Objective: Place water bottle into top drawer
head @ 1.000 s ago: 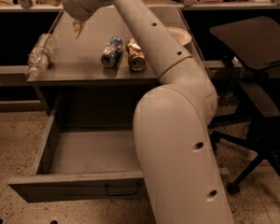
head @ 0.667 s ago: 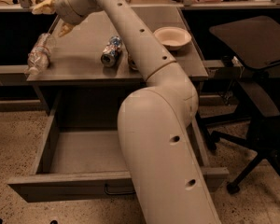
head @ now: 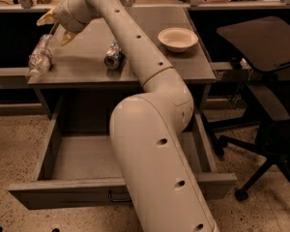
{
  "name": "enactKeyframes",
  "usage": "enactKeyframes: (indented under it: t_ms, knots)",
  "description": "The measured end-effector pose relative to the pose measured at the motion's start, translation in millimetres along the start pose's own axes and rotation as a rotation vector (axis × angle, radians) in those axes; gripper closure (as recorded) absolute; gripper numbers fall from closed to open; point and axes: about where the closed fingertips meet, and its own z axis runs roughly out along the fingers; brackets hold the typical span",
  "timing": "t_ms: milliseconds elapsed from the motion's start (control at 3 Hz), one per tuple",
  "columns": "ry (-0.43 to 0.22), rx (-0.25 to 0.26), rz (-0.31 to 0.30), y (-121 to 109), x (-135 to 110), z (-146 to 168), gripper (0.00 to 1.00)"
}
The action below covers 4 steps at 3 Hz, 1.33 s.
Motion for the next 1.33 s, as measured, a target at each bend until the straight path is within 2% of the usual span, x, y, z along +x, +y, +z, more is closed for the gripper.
enactKeyframes:
  t_ms: [333, 667, 1000, 1333]
  knots:
    - [-0.022, -0.046, -0.034, 2.0, -8.2, 0.4, 0.29]
    - [-0.107, -0.057, -0.096, -3.1, -33.2, 18.1, 0.33]
    - [-0.155, -0.053, -0.131, -7.2, -46.8, 30.8, 0.34]
    - [-0.184, -0.122, -0.101, 10.5, -54.9, 44.4, 0.37]
